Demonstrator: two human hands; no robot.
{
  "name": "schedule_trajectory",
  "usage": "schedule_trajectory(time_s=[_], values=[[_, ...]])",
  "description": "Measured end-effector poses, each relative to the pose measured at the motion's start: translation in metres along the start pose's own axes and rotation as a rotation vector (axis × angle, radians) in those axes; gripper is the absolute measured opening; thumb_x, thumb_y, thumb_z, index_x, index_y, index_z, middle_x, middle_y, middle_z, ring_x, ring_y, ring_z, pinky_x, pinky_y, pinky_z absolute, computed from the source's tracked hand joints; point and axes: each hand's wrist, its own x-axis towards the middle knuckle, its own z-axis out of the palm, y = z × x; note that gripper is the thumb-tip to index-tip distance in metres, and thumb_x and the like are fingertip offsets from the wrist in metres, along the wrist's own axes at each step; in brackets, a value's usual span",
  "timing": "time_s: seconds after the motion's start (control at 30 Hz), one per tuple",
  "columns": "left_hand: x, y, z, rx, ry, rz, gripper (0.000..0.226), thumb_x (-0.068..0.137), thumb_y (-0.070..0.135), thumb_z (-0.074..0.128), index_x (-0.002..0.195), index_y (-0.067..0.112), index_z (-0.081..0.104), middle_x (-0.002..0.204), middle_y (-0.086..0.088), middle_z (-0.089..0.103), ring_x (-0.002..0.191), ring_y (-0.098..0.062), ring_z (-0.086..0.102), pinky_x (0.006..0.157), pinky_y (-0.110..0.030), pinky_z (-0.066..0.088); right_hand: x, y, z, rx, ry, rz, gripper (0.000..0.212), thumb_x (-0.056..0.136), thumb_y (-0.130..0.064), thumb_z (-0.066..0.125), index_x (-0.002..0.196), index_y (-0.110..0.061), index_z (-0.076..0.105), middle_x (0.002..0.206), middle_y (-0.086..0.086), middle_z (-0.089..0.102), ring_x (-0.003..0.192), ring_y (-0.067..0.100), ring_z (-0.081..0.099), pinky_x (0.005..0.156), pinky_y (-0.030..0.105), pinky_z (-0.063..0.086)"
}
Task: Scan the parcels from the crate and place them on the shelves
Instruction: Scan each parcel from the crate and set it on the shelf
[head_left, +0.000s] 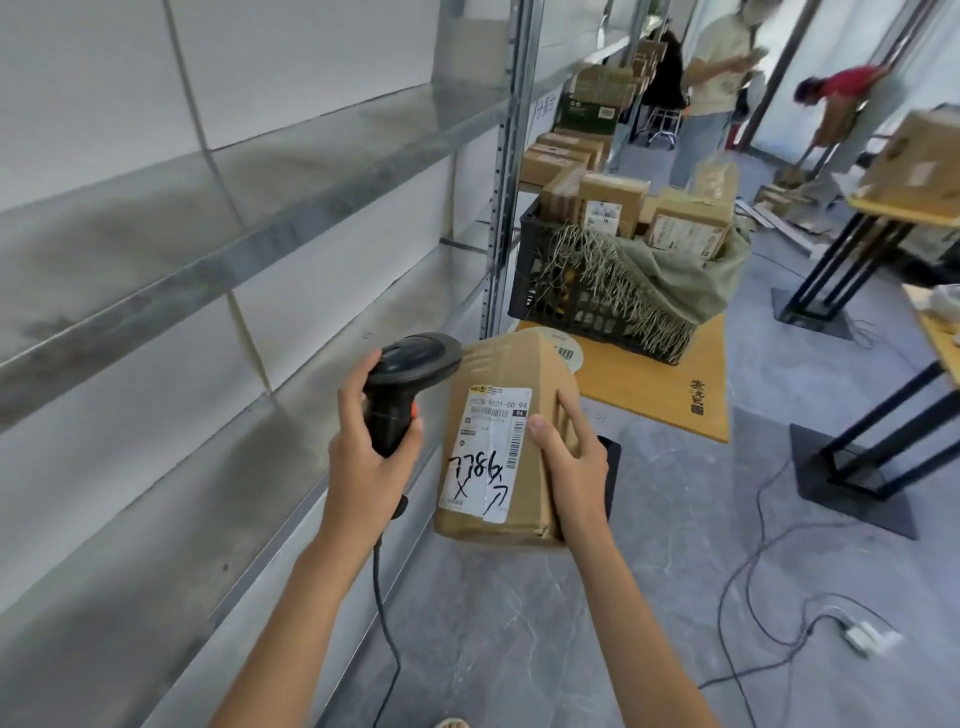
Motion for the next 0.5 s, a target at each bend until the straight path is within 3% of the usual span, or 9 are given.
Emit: schedule_trajectory(time_s=[0.23, 0.37, 0.43, 0.5], values=[[0.097, -0.025, 0.05, -0.082, -0.096, 0.008, 0.073, 0.096, 0.002, 0.066, 0.143, 0.045, 0.032, 0.101, -0.006, 0.066, 0.066, -0.016, 0.063, 0.062, -0.037, 0.055, 0.081, -0.01, 0.004, 0.022, 0.108, 0.018, 0.086, 0.062, -0.061, 0.074, 0.141, -0.036, 0.054, 0.147, 0.001, 0.052, 0.125, 0.024, 0.059, 0.1, 0.05, 0.053], [0.137, -0.036, 0.083, -0.088, -0.15, 0.035, 0.076, 0.096, 0.002, 0.067, 0.142, 0.05, 0.031, 0.099, -0.006, 0.066, 0.061, -0.013, 0.064, 0.057, -0.024, 0.054, 0.119, -0.011, -0.003, 0.043, 0.158, 0.037, 0.079, 0.064, -0.057, 0.075, 0.138, -0.04, 0.054, 0.146, -0.001, 0.053, 0.118, 0.02, 0.064, 0.096, 0.046, 0.056], [0.157, -0.041, 0.102, -0.072, -0.166, 0.053, 0.076, 0.096, 0.003, 0.067, 0.141, 0.051, 0.03, 0.102, -0.008, 0.066, 0.065, -0.014, 0.065, 0.06, -0.025, 0.054, 0.142, -0.013, -0.008, 0.055, 0.174, 0.032, 0.086, 0.058, -0.064, 0.074, 0.138, -0.04, 0.054, 0.144, -0.002, 0.054, 0.116, 0.019, 0.065, 0.093, 0.045, 0.058], [0.178, -0.046, 0.124, -0.076, -0.187, 0.055, 0.076, 0.096, 0.004, 0.067, 0.141, 0.052, 0.03, 0.108, -0.011, 0.067, 0.068, -0.017, 0.066, 0.062, -0.035, 0.057, 0.168, -0.015, -0.013, 0.071, 0.181, 0.027, 0.089, 0.057, -0.065, 0.074, 0.139, -0.038, 0.054, 0.143, 0.0, 0.056, 0.116, 0.021, 0.065, 0.093, 0.047, 0.058]])
